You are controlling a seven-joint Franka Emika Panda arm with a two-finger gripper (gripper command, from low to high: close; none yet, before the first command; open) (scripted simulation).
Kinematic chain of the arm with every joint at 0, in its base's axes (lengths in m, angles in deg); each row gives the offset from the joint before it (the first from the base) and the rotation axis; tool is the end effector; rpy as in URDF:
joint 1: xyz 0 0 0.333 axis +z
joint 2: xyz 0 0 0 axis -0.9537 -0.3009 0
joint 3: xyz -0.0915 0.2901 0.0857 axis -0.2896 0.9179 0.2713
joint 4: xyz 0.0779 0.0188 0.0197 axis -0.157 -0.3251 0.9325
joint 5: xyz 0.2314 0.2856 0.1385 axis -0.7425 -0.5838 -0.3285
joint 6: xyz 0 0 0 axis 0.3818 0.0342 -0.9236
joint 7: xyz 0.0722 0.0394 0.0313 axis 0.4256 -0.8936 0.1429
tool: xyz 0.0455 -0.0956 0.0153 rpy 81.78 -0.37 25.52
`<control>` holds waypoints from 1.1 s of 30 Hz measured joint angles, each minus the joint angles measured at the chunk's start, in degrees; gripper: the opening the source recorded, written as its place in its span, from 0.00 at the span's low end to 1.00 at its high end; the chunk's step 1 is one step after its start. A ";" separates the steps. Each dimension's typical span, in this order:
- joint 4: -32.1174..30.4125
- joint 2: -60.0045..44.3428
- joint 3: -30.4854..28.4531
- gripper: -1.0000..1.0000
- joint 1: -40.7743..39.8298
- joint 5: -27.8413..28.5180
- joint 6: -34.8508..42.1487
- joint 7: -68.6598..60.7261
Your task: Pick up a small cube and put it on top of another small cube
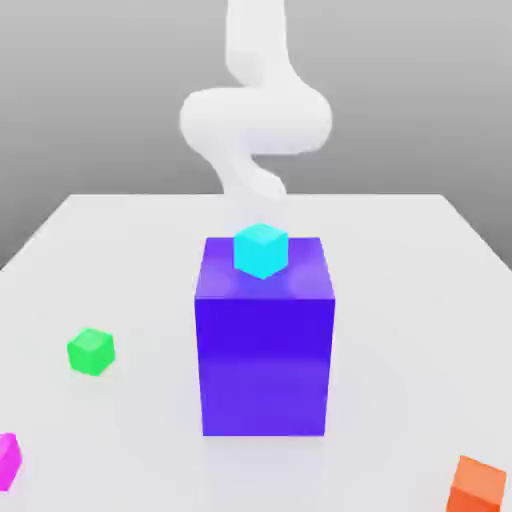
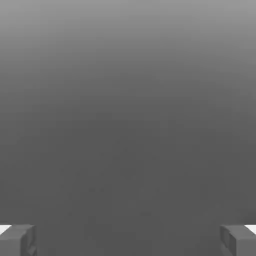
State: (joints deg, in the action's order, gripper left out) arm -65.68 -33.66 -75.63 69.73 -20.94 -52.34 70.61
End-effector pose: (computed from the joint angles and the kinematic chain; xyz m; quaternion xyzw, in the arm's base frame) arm 0.3788 -0.0180 0.6834 -0.8362 0.4128 -0.3317 0.1424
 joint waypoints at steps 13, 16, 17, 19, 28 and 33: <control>1.61 -27.35 -2.19 0.50 -12.20 1.58 -7.43 21.48; 1.98 -33.58 -3.58 0.50 -14.18 1.49 -9.13 26.05; 2.11 -35.66 -4.07 0.50 -15.26 1.34 -9.66 27.48; 2.35 -39.82 -4.93 0.50 -17.08 0.83 -10.83 30.22; 3.47 -58.71 -8.29 0.50 -22.42 -4.92 -15.84 40.09; 5.10 -69.17 -7.57 0.50 -25.00 -8.66 -21.40 40.90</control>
State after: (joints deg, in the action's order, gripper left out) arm -60.58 -102.83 -83.20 44.73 -29.60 -73.74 111.51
